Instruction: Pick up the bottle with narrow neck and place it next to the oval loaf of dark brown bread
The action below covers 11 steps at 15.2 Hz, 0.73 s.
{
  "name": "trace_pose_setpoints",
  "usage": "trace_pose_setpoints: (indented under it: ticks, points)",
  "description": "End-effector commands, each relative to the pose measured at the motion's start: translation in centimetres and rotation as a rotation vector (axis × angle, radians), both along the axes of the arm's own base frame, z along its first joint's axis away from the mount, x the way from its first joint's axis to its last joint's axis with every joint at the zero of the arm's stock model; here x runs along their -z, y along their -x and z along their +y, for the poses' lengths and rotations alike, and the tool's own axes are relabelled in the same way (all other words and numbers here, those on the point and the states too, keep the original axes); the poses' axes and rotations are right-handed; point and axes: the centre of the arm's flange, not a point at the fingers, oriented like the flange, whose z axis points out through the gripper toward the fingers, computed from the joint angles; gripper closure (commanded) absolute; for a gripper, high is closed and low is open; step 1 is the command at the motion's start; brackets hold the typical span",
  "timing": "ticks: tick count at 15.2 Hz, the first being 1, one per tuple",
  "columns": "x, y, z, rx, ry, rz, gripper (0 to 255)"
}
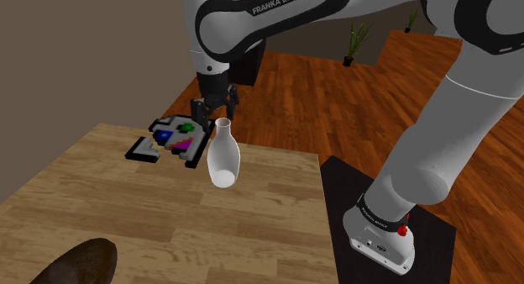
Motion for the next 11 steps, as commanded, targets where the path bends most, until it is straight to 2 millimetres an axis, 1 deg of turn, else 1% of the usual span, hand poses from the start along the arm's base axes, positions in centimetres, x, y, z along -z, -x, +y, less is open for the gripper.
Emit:
trace_pose_setpoints:
  ticks: [1,2,9,10,11]
  points:
    - [1.07,0.10,0.06,0.000,0.000,0.000,0]
    - [1.37,0.14,0.05,0.000,0.000,0.000,0]
    - [1.36,0.13,0.06,0.000,0.000,0.000,0]
    - [1.36,0.13,0.06,0.000,0.000,0.000,255]
    - [1.36,0.13,0.06,0.000,0.000,0.000,255]
